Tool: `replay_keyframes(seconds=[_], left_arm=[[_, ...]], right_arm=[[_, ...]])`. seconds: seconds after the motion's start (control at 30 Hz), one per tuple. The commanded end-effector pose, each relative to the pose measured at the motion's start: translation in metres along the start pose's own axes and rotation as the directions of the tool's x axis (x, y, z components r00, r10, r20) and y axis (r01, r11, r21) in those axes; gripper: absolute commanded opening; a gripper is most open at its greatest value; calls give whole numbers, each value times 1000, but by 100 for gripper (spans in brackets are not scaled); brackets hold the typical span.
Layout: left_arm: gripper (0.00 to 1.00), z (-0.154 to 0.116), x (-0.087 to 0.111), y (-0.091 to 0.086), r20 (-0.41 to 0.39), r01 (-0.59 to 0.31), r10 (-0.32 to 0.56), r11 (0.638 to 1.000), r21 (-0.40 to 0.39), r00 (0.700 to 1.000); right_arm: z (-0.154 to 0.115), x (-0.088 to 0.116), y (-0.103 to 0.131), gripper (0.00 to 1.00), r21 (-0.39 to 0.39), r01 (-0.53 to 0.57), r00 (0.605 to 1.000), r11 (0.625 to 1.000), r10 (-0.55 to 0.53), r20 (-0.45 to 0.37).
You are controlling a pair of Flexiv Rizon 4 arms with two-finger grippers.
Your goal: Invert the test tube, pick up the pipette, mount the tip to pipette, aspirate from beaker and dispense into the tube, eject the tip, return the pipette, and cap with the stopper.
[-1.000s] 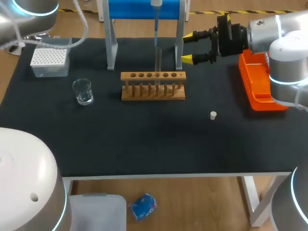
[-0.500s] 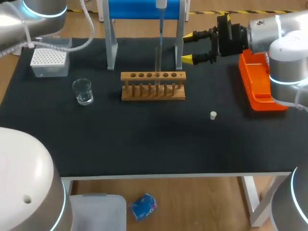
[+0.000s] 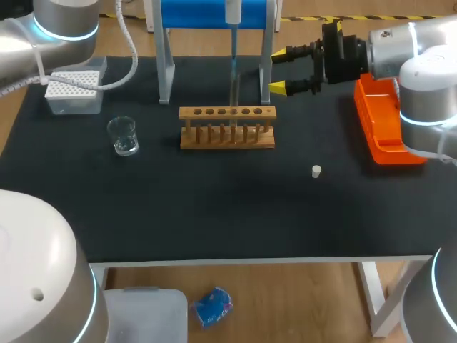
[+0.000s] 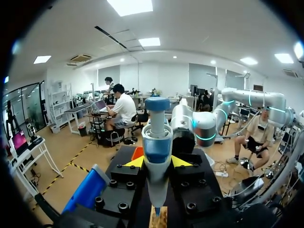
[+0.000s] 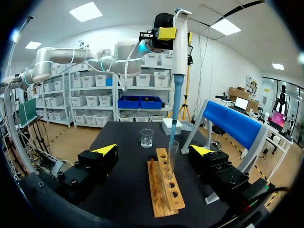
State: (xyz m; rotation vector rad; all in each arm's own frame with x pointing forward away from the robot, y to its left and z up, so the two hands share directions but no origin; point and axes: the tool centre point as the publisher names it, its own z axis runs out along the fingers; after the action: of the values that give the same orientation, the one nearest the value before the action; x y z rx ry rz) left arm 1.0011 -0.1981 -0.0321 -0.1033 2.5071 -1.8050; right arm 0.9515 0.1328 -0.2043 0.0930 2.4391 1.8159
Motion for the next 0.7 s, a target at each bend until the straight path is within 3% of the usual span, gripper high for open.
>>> replay_keyframes(seconds=[0.03, 0.7], left_arm=[[0, -4, 3, -1, 12, -1, 1, 1000, -6, 1000], [0, -3, -4, -7, 39, -32, 31, 999, 10, 999]], right_arm=[[0, 0, -1, 100, 0, 1, 1000, 1000, -1, 1], [0, 0, -1, 100, 0, 1, 1000, 1000, -1, 1]])
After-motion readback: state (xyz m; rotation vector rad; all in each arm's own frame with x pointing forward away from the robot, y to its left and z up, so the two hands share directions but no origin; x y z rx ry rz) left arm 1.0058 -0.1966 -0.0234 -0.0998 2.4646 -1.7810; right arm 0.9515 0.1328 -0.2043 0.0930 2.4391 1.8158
